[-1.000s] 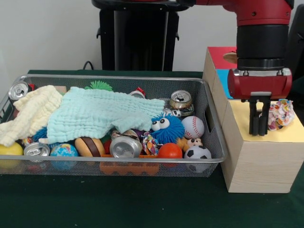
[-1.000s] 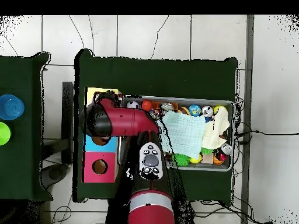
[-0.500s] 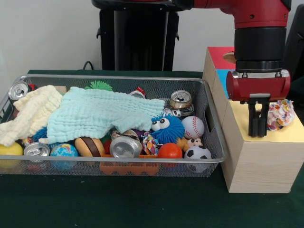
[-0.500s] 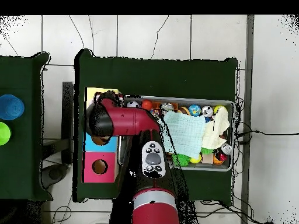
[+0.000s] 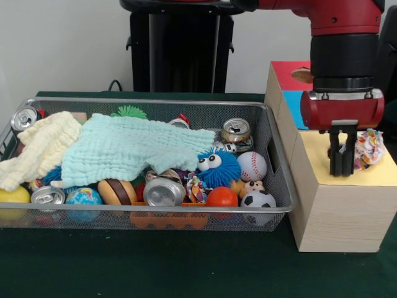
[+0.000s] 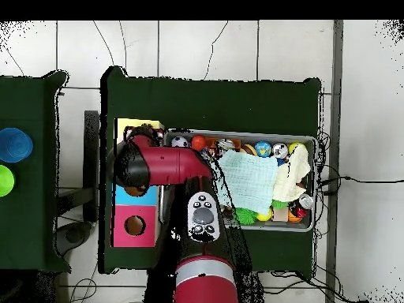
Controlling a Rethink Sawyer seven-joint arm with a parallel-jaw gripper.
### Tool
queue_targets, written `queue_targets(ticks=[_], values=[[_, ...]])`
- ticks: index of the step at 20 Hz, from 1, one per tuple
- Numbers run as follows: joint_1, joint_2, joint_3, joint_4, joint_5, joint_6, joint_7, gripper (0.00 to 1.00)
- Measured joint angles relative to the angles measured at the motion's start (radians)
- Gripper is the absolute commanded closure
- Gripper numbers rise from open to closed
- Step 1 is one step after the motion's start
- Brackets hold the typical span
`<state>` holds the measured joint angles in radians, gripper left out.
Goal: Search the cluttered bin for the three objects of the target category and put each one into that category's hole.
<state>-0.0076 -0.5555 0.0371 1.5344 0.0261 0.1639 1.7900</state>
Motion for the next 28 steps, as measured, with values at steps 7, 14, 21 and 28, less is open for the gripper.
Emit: queue_targets(ticks=[7,14,21,28], values=[[0.006,-0.022,0.013,0.045,0.000,0.000,0.000,1.00],[-0.001,-0.034,0.031,0.091,0.000,0.000,0.000,1.00],[-0.014,-0.034,0.043,0.107,0.000,0.000,0.000,1.00],[-0.035,-0.024,0.061,0.109,0.000,0.000,0.000,1.00]])
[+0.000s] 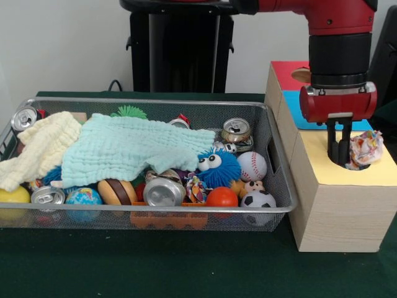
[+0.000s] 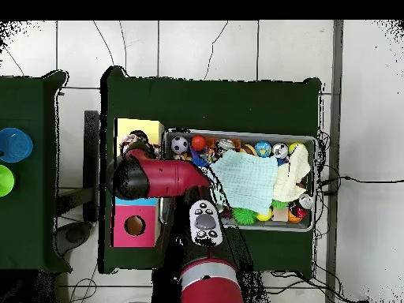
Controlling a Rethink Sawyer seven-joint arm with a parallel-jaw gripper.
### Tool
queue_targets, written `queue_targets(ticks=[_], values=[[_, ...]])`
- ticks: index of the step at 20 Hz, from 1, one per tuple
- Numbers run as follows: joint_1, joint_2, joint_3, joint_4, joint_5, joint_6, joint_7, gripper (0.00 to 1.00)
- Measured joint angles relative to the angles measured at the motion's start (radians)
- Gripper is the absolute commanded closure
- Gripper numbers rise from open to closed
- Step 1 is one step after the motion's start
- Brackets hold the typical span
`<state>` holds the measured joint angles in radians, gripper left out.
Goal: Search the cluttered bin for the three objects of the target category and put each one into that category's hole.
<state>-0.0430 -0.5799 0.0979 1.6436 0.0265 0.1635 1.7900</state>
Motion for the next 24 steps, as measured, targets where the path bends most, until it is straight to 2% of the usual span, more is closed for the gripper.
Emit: queue_targets(ticks=[5,8,10,16,24], values=[[-0.041,0.027,0.047,0.000,-0.012,-0.023,0.000,1.00],[-0.050,0.053,0.064,-0.001,-0.024,-0.072,0.000,1.00],[-0.046,0.076,0.065,-0.007,-0.026,-0.144,0.000,1.00],[-0.064,0.101,0.080,-0.001,-0.044,-0.268,0.000,1.00],[-0.104,0.098,0.126,0.011,-0.069,-0.273,0.000,1.00]])
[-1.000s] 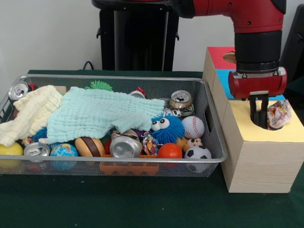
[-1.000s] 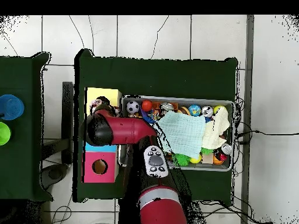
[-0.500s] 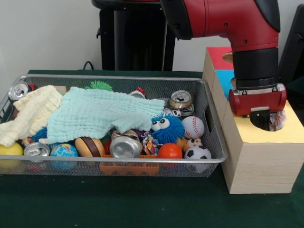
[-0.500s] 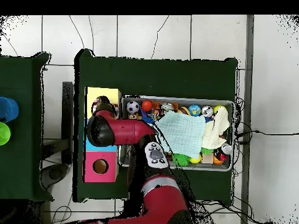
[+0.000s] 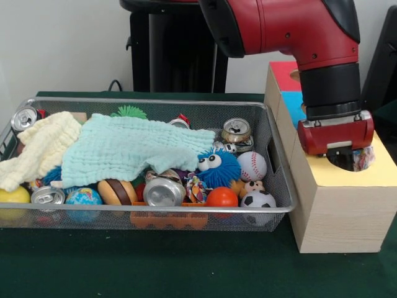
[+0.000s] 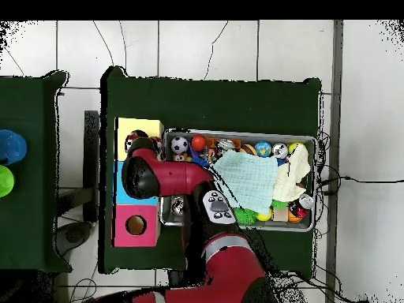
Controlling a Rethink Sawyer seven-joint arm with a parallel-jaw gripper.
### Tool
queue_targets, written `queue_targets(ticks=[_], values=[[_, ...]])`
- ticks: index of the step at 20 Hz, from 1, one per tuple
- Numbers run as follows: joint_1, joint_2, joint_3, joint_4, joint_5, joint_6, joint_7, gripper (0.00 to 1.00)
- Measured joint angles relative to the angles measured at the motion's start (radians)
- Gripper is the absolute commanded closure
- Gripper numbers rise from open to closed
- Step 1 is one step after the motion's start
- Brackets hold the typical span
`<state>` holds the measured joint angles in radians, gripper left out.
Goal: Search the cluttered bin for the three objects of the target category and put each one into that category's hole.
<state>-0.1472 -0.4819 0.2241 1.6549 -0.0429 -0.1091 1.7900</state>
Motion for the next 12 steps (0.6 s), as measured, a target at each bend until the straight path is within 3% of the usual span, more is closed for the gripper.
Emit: queue_targets(ticks=[5,12], values=[[0.004,-0.007,0.001,0.003,-0.003,0.015,0.000,1.00],[0.017,-0.114,-0.002,0.074,0.004,0.197,0.000,1.00]])
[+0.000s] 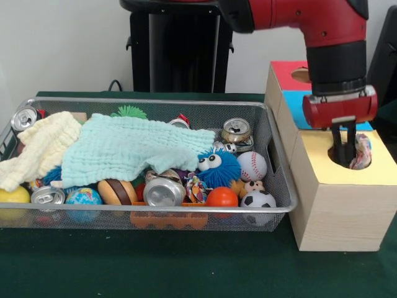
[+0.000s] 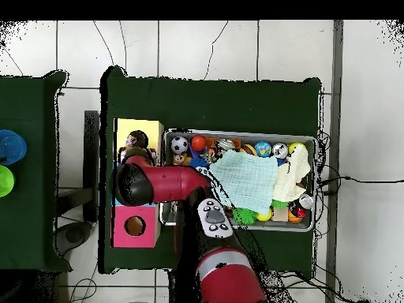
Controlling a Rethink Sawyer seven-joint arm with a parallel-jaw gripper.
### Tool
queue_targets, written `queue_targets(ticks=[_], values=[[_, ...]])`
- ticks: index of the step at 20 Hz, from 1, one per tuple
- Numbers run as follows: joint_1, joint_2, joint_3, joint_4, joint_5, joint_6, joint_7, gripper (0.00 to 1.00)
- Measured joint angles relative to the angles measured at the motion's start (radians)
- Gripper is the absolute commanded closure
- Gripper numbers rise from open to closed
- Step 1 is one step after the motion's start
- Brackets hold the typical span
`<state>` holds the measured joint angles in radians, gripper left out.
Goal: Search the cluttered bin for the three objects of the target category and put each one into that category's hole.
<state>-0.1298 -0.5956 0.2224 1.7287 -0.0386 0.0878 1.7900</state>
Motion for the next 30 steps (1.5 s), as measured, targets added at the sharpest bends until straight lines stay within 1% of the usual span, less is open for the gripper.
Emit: queue_targets(ticks=[2,3,6,7,11,12,18,25,30], values=[[0.000,-0.029,-0.001,0.011,0.003,0.030,0.000,1.00],[0.001,-0.074,-0.002,0.029,0.007,0.074,0.000,1.00],[0.012,-0.144,-0.009,0.058,0.008,0.149,0.000,1.00],[0.013,-0.149,-0.009,0.059,0.008,0.155,0.000,1.00],[0.034,-0.223,-0.014,0.091,0.008,0.231,0.000,1.00],[0.043,-0.254,-0.014,0.106,0.011,0.259,0.000,1.00],[0.053,-0.306,-0.015,0.128,0.018,0.290,0.000,1.00],[0.052,-0.326,-0.015,0.134,0.018,0.290,0.000,1.00],[0.014,-0.350,-0.015,0.154,0.017,0.290,0.000,1.00]])
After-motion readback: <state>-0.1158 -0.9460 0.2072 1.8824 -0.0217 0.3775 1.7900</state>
